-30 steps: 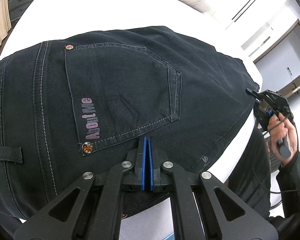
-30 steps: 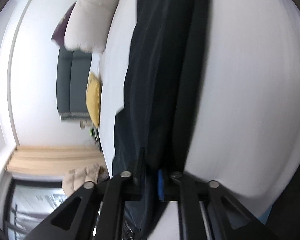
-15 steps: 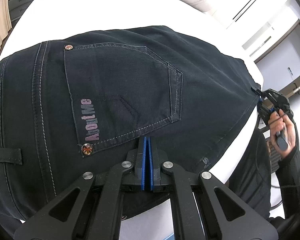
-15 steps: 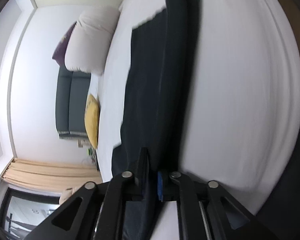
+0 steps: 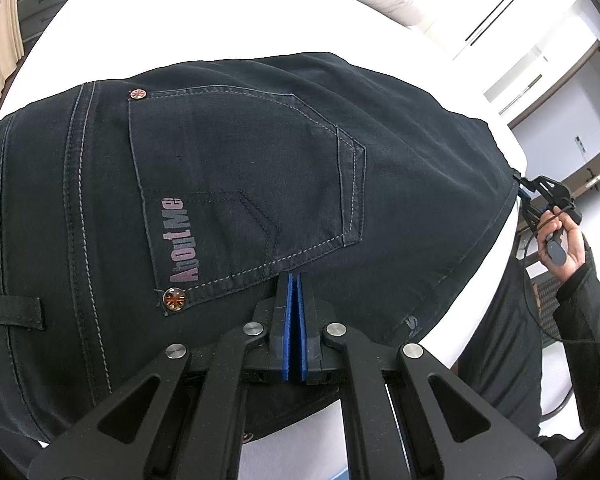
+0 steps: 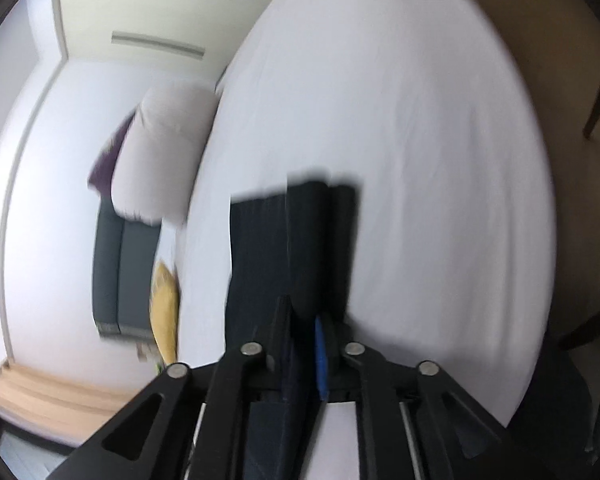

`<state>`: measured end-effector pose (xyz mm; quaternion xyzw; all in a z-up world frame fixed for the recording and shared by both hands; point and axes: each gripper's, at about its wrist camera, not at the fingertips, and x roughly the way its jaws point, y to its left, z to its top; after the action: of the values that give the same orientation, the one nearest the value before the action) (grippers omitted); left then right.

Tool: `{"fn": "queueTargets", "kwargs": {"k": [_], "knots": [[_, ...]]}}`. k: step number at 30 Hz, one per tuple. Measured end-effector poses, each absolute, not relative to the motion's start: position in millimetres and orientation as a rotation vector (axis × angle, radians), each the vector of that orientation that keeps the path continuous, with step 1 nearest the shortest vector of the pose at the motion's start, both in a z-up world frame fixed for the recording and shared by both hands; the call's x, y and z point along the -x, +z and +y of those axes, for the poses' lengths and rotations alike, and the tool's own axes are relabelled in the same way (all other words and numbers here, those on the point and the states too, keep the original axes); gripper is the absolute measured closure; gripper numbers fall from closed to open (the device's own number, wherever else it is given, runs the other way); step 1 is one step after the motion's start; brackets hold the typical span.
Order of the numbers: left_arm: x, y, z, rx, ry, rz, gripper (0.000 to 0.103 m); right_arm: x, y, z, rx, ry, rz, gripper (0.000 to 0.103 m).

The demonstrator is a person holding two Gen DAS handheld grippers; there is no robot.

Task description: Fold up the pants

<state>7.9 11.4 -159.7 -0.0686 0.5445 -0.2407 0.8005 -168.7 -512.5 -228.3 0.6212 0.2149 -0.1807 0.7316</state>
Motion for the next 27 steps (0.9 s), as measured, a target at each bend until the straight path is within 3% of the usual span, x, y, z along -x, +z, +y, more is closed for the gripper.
{"fn": "queueTargets", "kwargs": {"k": [6,9,17,27], "knots": [[-8,-161,15,0.156,-0.516,1.166,0.101,183,-199,-531,-1.24,-0.585,0.406,0.085],[-8,-160,17,0.153,-0.517,1.167,0.101,187,-195,-535,-1.204,-0.665,0.444,0.069],[-11,-159,14,0.142,-0.511,1.173,0.101,149,-153,-513,-0.984,-0.569,0.523,0.069],[-10,-158,11,0.143,-0.498,1.17,0.101,134,-160,-514,-1.167,-0.378,0.506,0.069]]}}
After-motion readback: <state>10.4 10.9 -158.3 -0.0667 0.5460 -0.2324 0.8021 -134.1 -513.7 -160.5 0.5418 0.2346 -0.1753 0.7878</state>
